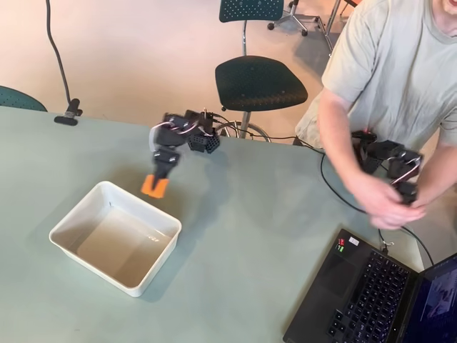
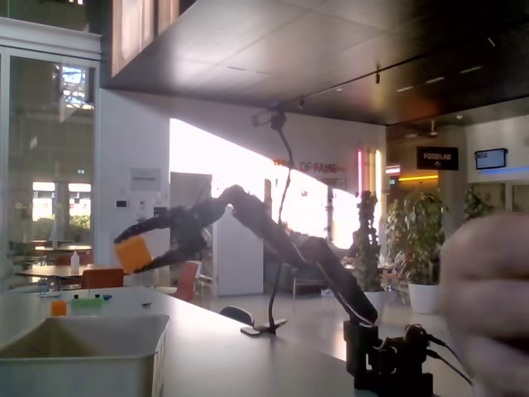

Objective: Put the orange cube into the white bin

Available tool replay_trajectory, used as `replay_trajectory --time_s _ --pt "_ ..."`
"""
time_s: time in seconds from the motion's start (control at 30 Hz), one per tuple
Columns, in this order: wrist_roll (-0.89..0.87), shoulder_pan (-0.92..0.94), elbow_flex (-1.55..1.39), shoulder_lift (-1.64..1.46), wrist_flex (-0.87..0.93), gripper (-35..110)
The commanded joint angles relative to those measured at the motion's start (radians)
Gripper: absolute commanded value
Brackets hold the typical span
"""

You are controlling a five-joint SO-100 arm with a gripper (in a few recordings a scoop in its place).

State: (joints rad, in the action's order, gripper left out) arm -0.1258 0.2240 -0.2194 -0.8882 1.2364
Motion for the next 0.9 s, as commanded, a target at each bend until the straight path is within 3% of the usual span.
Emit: replay_trajectory --time_s 0.0,0.5,0.87 --pt "0.002 0.046 0.038 0.08 -0.067 28" --pt "-0.009 0.074 0.035 0.225 -0.196 30" --pt "-0.005 0.071 0.035 0.227 -0.175 57"
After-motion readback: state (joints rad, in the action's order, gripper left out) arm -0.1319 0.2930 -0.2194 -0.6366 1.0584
